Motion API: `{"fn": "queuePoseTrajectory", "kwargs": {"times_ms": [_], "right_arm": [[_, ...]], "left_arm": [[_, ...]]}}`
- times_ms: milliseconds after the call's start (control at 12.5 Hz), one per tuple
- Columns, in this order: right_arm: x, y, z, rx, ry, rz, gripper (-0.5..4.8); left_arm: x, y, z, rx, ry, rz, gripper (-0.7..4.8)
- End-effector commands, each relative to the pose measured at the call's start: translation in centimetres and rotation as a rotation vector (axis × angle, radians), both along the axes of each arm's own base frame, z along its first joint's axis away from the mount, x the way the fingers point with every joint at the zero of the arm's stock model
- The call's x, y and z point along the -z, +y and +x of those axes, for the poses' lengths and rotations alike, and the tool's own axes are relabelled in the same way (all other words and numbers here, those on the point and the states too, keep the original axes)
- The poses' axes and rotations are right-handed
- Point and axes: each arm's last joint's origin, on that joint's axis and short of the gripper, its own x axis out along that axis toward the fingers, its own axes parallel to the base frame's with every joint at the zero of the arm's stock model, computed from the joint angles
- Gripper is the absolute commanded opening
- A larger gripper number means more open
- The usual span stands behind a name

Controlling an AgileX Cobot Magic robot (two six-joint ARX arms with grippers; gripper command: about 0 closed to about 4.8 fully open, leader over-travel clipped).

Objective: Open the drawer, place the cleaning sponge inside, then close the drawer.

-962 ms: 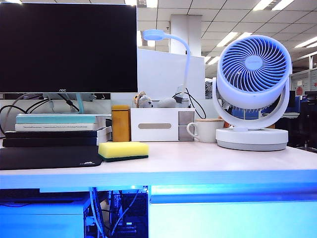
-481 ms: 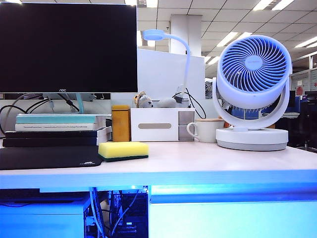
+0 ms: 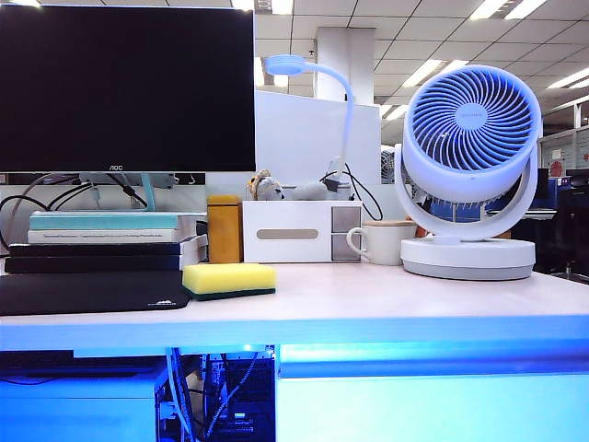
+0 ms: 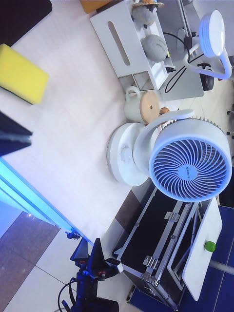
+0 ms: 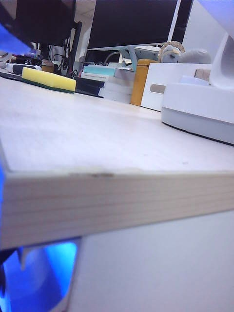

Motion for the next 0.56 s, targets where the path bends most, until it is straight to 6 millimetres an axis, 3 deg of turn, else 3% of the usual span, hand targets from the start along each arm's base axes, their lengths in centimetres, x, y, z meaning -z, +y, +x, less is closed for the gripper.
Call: {"fn": "queuePoseTrajectory", "kwargs": {"times_ms": [80, 561], "right_arm": [[-0.4, 0.3, -0.2, -0.038, -0.041, -0.022, 4.79], [0.1, 0.9, -1.4, -0.037, -0.01, -0.003, 4.79]], "left_arm": [[-0.2, 0.0, -0.1, 0.004, -0.013, -0.007, -0.06], [-0.2, 0.0, -0.1, 0.005, -0.012, -0.007, -0.06]]}}
